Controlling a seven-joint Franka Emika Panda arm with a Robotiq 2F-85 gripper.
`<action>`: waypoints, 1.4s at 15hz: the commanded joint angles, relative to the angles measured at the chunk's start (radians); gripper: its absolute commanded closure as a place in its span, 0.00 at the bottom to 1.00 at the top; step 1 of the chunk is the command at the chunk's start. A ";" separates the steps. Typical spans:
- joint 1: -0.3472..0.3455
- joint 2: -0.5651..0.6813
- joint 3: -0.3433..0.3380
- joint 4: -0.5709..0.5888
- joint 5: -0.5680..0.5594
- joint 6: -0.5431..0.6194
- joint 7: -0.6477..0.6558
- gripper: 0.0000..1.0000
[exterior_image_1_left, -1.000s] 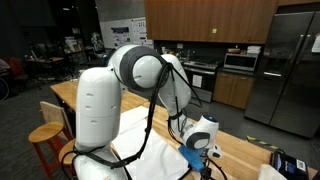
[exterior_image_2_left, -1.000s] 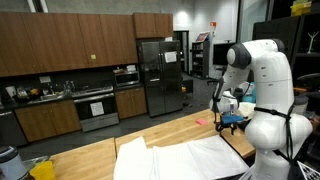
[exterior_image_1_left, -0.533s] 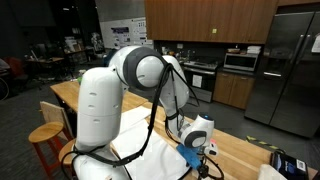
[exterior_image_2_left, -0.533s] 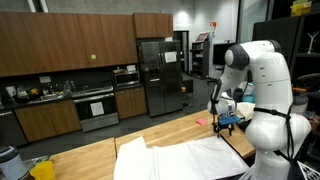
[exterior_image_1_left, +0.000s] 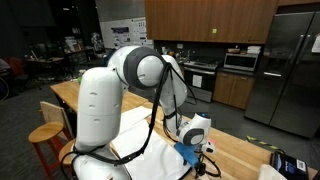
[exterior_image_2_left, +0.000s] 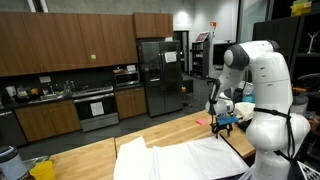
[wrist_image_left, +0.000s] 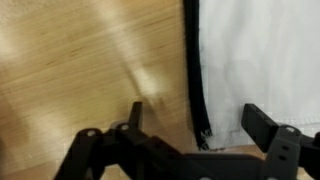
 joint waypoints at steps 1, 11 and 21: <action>-0.024 0.006 0.018 0.024 0.041 -0.061 -0.035 0.00; -0.034 -0.008 0.013 0.066 0.072 -0.123 -0.051 0.88; -0.075 -0.079 -0.038 0.084 0.058 -0.119 -0.041 0.99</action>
